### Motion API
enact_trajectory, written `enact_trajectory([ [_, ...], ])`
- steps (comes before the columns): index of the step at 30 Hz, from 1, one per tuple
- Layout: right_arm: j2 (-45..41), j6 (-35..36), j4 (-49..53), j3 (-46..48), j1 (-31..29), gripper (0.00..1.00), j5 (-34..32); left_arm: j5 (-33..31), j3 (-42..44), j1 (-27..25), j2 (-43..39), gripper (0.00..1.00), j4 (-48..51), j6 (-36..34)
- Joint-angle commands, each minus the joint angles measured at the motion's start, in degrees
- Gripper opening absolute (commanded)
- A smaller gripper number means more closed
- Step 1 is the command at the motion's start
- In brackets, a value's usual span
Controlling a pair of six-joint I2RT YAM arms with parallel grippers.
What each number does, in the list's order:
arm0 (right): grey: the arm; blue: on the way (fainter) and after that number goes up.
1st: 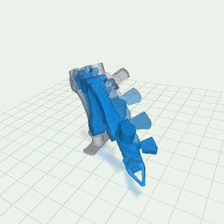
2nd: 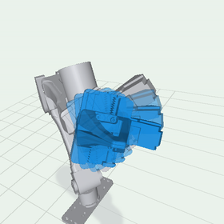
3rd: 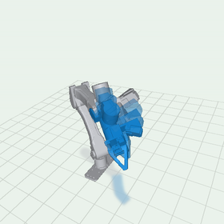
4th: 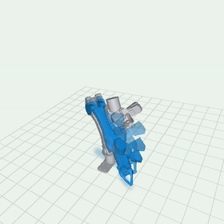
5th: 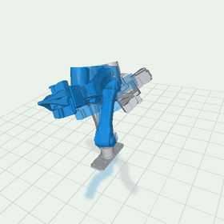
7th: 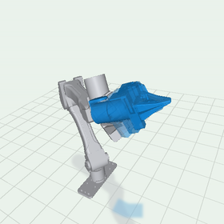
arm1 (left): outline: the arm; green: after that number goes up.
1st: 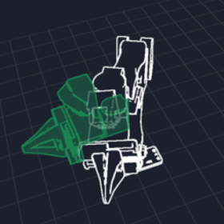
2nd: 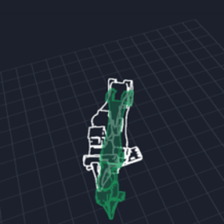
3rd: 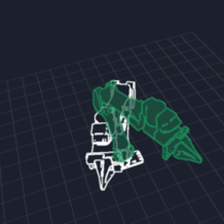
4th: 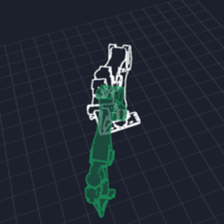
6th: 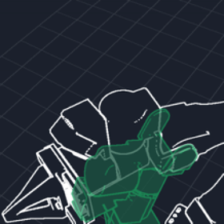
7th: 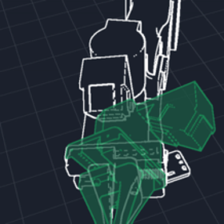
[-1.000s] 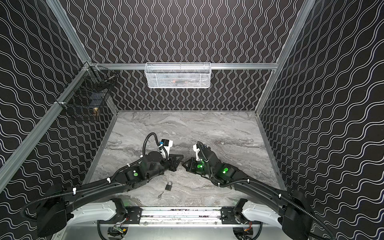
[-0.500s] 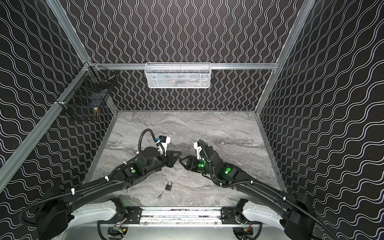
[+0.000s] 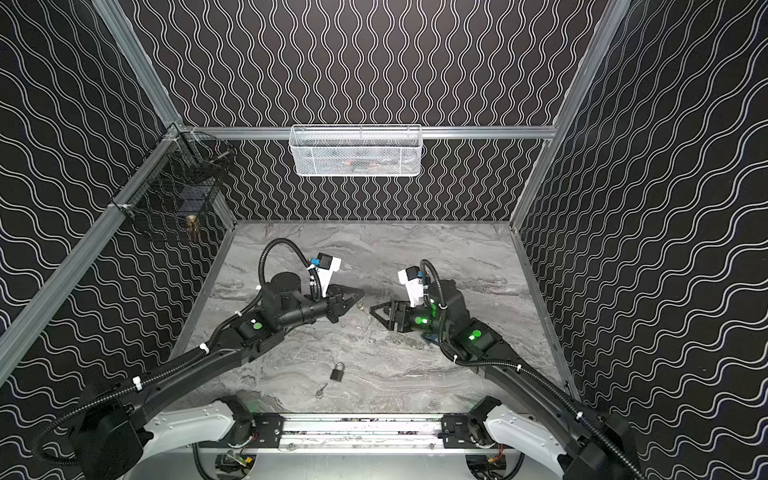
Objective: Unlock with the key
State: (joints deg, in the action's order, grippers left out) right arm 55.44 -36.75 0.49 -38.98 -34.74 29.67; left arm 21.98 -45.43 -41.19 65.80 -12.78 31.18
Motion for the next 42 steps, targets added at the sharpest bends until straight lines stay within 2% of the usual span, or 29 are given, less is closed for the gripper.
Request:
enact_trajectory([
  [1, -0.83, 1.72, -12.37, 3.04, 1.66, 0.62, 10.77, 4.19, -1.18, 0.28, 0.07, 0.00, -1.38, -1.50],
  [6, 0.95, 5.98, -11.02, 0.47, 1.74, 0.58, 12.76, 7.31, -3.32, 0.27, 1.00, 0.00, -0.43, -1.65],
  [9, 2.55, 4.24, -17.13, 1.14, 1.69, 0.56, 16.12, 8.53, -4.30, 0.25, 1.56, 0.00, -0.54, -1.75],
  [13, 4.71, 5.10, -17.32, 0.05, 1.67, 0.50, 16.82, 10.48, -6.17, 0.31, 2.33, 0.00, 0.34, -2.25],
  [17, 4.71, 3.44, -21.80, 0.89, 1.61, 0.47, 19.08, 10.36, -6.93, 0.32, 2.52, 0.00, 1.38, -2.79],
  [28, 5.28, 4.25, -22.19, 0.31, 1.63, 0.32, 18.79, 11.08, -7.82, 0.25, 3.63, 0.00, 1.36, -2.80],
  [42, 6.54, 4.22, -24.25, 0.18, 1.61, 0.21, 19.55, 12.25, -8.35, 0.25, 4.69, 0.00, 0.82, -2.60],
])
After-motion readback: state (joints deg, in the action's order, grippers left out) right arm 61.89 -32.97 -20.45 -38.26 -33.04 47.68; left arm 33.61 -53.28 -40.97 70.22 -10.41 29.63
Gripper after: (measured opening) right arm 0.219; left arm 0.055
